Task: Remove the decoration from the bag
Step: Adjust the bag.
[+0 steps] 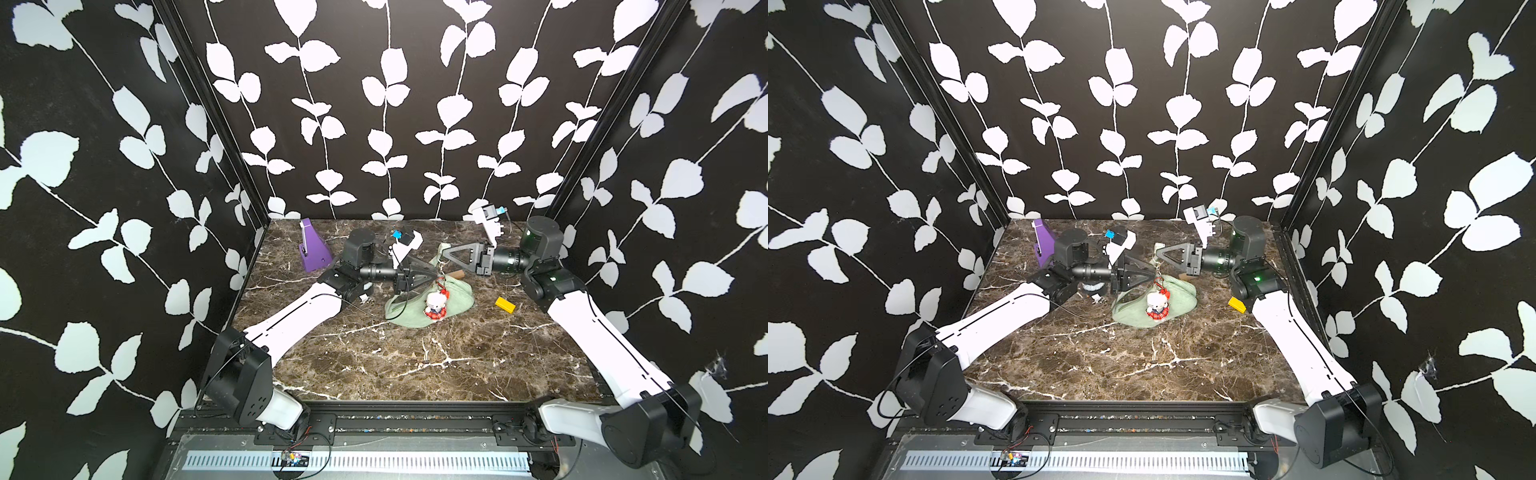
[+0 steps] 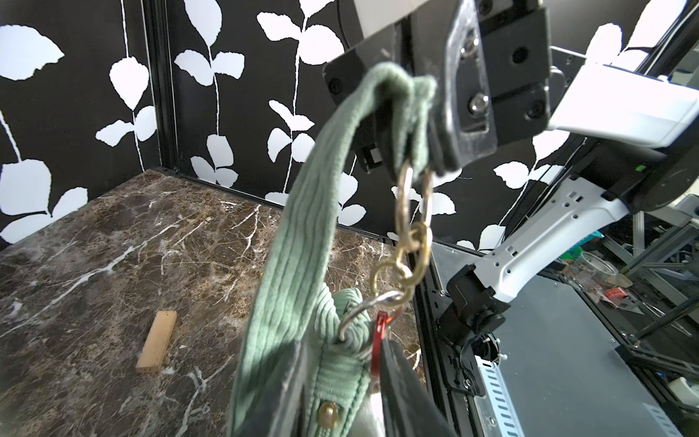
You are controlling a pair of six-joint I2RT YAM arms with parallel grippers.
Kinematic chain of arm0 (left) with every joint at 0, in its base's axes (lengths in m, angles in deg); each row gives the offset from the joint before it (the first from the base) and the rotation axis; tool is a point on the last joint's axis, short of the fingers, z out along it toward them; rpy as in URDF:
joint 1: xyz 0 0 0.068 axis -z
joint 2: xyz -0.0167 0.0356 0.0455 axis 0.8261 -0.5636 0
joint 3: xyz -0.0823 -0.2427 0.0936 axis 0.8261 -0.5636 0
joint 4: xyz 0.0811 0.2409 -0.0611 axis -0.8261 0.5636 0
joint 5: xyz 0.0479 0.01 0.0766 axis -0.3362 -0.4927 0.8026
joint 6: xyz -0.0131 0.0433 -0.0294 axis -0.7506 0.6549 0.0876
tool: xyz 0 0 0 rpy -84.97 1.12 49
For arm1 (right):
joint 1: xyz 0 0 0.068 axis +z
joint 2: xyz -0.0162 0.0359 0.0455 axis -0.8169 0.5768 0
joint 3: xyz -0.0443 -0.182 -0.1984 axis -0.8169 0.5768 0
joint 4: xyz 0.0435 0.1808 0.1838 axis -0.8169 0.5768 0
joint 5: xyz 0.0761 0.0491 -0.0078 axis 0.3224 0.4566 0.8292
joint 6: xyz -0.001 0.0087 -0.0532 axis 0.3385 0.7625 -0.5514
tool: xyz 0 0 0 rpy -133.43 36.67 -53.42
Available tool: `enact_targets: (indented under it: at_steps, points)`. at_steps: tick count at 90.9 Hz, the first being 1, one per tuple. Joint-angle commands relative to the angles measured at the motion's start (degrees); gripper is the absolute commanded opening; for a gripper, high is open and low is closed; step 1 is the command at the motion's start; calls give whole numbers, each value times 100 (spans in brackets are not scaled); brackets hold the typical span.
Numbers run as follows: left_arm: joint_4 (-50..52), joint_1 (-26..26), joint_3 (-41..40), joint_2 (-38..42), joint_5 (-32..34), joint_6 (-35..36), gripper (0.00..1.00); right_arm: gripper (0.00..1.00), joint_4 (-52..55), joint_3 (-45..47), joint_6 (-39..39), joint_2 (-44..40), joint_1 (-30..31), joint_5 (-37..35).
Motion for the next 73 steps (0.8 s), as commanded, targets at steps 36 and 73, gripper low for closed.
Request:
enact_targets:
  at_steps: [36,73]
  points:
    - [-79,83,144,-137,-664,339,28,0,-173,-411,-142,90,148,578]
    - [-377,123,202,-156,-1135,19,31,0,-37,-454,-267,151,184,619]
